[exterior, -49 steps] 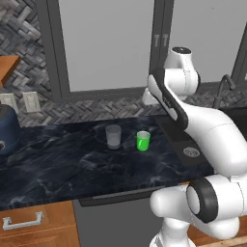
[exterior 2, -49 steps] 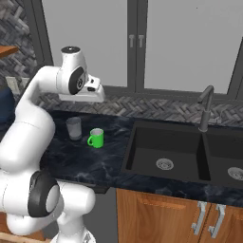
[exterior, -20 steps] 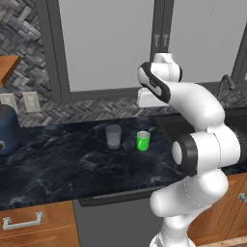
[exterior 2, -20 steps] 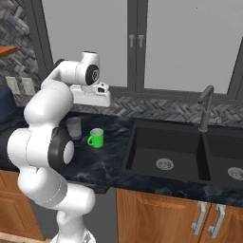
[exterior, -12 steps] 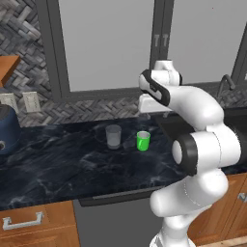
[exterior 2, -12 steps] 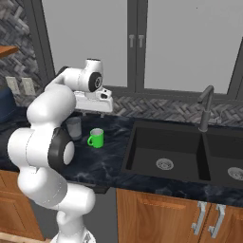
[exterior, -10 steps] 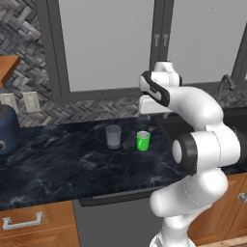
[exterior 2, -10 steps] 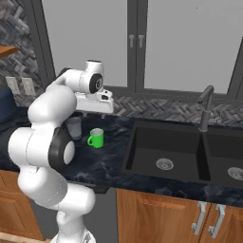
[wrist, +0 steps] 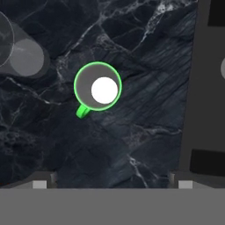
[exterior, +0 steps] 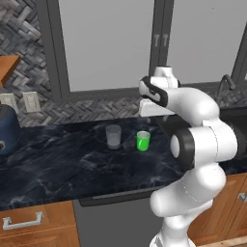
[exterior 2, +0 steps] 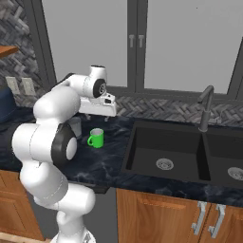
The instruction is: Place the mug in the left basin and the glass cup in the right basin of the sink.
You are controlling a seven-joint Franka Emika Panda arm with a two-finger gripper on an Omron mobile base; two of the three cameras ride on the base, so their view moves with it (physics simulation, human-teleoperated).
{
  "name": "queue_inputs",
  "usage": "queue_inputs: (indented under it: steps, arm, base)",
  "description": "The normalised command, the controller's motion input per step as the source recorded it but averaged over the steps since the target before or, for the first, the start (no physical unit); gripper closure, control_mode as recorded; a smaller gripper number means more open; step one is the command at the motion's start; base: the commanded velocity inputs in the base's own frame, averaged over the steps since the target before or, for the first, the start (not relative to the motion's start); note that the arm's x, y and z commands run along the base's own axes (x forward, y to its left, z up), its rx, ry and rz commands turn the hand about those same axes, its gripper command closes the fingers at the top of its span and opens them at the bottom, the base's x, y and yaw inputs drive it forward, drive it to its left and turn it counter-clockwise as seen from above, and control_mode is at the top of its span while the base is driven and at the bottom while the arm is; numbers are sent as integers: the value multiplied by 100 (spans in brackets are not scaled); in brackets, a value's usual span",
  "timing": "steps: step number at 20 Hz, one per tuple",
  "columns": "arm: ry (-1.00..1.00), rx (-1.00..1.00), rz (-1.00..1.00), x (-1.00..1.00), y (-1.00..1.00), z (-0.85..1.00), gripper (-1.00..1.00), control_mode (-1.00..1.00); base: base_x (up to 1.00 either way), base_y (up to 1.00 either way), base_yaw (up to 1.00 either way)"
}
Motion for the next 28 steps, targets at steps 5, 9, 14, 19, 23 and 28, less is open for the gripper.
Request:
queue_inputs:
  steps: [5,9,14,19,23,28]
  arm:
    - [0,0,0,18,0,-18,-100,-100]
    - [0,0,0,19,0,-14,-100,-100]
    - [0,0,0,24,0,-17,-100,-100]
    - [0,0,0,24,0,-18,-100,-100]
    - [0,0,0,23,0,-17,-100,-100]
    - [0,0,0,22,0,-19,-100,-100]
  base:
    - [0,0,0]
    - [0,0,0]
    - [0,0,0]
    - [0,0,0]
    - [0,0,0]
    - [0,0,0]
